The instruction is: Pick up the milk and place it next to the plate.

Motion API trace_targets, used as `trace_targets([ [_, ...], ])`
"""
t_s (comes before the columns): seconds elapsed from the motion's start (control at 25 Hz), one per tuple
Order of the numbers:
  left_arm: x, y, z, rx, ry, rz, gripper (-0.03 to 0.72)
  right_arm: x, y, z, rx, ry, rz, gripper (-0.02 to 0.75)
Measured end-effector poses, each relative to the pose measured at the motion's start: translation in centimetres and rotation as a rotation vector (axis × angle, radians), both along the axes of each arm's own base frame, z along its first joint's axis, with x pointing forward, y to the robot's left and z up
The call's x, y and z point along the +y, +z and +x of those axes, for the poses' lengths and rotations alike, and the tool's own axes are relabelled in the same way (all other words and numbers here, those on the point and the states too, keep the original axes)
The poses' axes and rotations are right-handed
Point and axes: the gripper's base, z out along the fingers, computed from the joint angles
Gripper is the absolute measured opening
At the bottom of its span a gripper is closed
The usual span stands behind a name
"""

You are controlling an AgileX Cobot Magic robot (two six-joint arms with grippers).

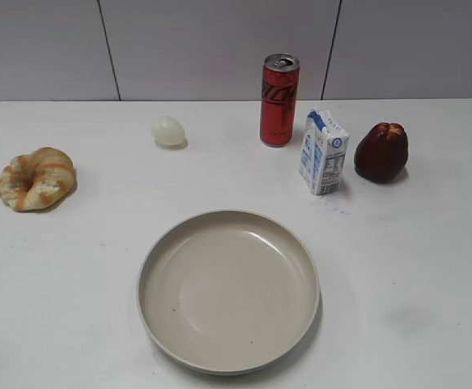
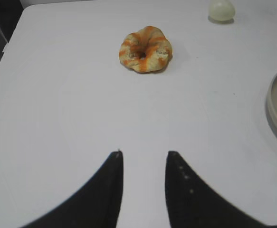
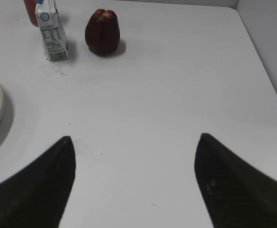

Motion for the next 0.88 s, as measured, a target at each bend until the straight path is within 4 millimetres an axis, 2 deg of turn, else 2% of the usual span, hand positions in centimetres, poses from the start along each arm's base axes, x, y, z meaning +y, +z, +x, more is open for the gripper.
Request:
trace_targets([
  [0.68, 0.0, 0.0, 0.0, 0.000, 0.000, 0.000, 0.237, 0.0, 0.1, 0.0, 0.001, 0.000, 0.001, 0.591],
  [0.88, 0.0, 0.0, 0.0, 0.000, 0.000, 0.000, 0.237, 0.1, 1.9, 1.9, -0.104, -0.005, 0.003, 0.565],
])
